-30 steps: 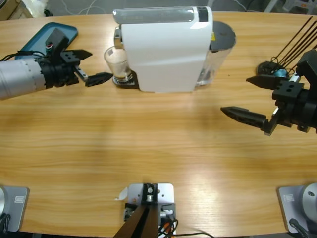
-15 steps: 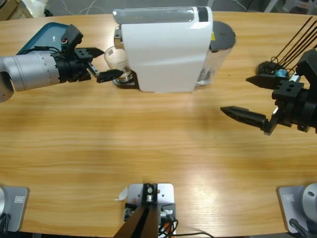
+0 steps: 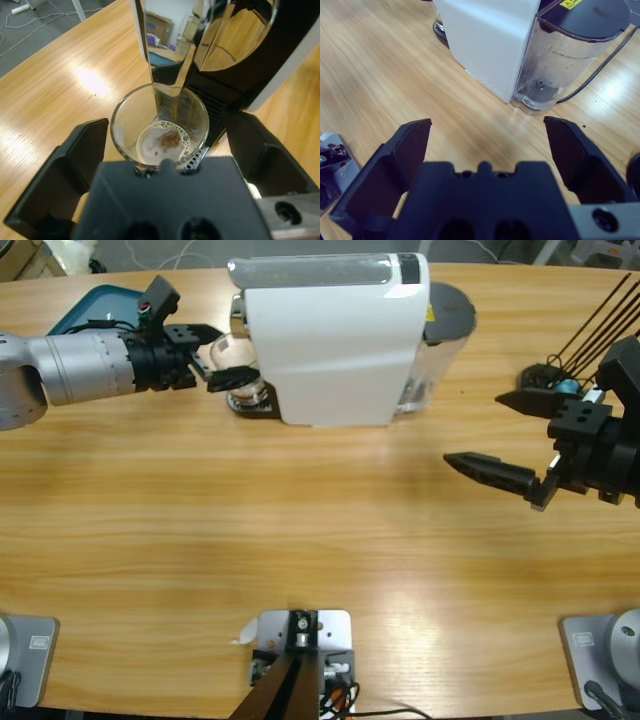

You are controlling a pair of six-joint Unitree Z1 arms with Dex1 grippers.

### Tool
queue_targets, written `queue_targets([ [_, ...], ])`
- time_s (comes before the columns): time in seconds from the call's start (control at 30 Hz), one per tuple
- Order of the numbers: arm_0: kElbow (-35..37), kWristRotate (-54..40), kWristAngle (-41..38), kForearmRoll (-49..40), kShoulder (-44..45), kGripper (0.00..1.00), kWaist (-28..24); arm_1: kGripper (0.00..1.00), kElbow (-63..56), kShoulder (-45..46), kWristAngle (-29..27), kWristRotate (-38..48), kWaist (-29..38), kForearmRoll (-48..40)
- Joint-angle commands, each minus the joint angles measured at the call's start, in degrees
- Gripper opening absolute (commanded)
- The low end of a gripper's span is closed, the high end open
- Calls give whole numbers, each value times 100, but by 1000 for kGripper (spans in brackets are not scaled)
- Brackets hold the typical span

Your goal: Pour coffee

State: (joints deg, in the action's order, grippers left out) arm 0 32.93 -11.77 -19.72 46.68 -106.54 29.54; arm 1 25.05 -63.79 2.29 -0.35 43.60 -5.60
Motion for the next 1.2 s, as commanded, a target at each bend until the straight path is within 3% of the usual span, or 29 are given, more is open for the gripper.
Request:
queue_targets([
  [0.03,45,179,-76,-149,-245,959,-43,1000,-167,-186,-106,-1,72,-64],
  [0.9,136,198,-129,-72,-649,954,-70,1000,-167,-221,-106,-9,70,-82],
  [1.2,245,184,-236,-72,-705,899,-167,1000,-167,-256,-96,-9,56,-91],
])
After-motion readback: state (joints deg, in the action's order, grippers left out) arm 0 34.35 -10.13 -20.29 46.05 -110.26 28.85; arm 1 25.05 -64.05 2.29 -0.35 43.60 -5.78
